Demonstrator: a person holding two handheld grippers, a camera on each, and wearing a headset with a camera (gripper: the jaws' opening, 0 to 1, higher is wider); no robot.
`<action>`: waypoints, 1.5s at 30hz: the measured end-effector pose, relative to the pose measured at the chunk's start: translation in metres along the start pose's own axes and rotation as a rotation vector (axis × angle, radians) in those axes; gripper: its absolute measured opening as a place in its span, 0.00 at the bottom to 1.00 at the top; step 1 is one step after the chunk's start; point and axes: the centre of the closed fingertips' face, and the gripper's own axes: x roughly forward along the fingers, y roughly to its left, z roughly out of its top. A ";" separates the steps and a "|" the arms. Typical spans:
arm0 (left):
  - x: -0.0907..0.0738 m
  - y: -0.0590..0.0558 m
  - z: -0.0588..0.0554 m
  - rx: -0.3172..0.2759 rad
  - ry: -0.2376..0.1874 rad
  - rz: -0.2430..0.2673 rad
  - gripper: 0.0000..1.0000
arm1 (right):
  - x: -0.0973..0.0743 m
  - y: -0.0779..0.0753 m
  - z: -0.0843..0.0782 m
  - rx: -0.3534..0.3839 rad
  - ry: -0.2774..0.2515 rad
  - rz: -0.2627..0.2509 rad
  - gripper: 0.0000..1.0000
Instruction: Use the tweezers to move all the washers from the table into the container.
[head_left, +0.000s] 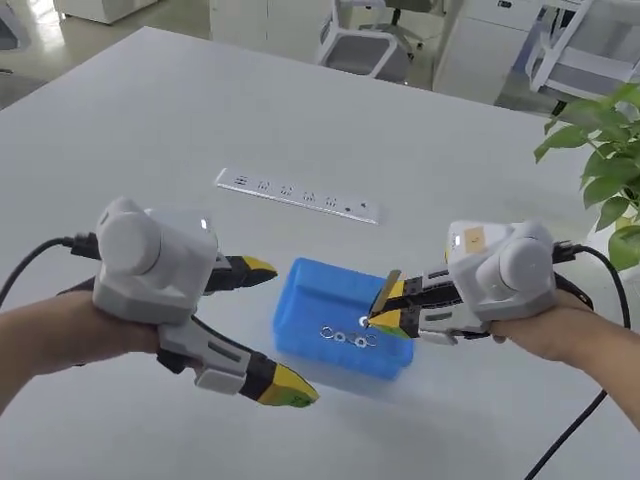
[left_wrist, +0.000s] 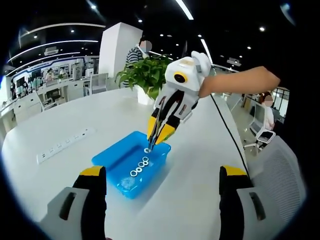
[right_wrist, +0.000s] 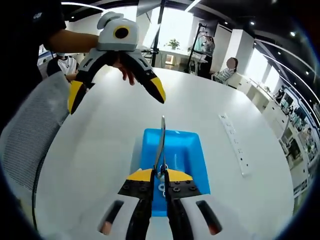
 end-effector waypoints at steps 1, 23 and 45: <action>-0.001 0.000 0.000 0.000 0.000 0.003 0.99 | 0.002 -0.001 0.000 -0.003 0.002 0.000 0.09; -0.001 0.010 -0.005 0.006 0.023 0.017 0.99 | 0.035 -0.010 -0.012 0.007 0.007 0.028 0.09; 0.042 0.037 0.017 0.156 0.075 -0.004 0.50 | 0.053 -0.005 -0.022 0.024 0.010 0.070 0.09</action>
